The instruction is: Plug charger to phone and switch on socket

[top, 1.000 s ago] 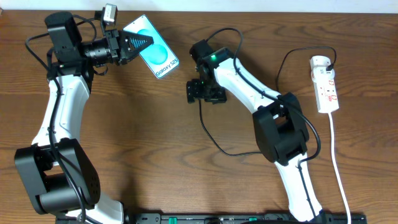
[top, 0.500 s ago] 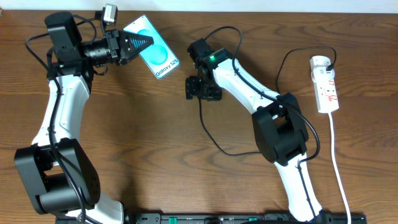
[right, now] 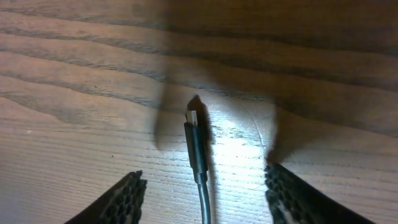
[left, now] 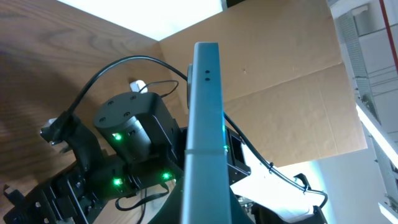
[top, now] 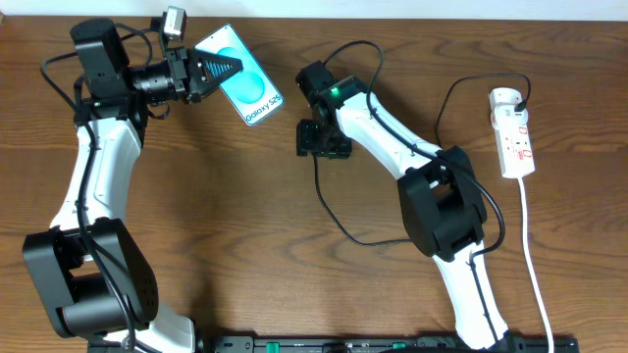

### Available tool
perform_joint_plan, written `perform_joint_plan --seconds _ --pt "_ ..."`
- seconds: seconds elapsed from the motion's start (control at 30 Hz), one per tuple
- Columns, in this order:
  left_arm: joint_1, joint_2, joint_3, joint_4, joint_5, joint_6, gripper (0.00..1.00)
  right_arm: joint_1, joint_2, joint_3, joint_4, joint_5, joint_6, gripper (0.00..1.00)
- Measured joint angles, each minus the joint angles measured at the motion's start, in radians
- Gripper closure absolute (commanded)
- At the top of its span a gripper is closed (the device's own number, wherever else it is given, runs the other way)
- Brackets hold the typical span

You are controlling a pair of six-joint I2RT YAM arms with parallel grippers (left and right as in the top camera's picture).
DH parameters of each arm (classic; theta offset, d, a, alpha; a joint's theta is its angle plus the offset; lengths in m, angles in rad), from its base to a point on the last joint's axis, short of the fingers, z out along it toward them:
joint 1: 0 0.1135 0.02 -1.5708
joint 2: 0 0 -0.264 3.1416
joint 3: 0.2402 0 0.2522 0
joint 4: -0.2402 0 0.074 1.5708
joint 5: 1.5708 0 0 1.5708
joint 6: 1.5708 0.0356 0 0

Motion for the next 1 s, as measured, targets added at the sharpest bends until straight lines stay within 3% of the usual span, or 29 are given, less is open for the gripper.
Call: perform_joint_plan --seconds 0.2,0.6,0.77,1.0 --pt "0.0 0.0 0.0 0.0 0.0 0.0 0.92 0.001 0.018 0.005 0.001 0.002 0.005 0.55" --pt "0.0 0.0 0.0 0.0 0.0 0.0 0.93 0.003 0.035 0.029 -0.007 -0.015 0.006 0.55" --pt "0.0 0.0 0.0 0.0 0.0 0.0 0.93 0.003 0.036 0.031 -0.092 -0.021 0.005 0.64" --pt "0.0 0.0 0.0 0.0 0.001 0.0 0.93 0.005 0.037 0.031 -0.116 -0.026 0.006 0.65"
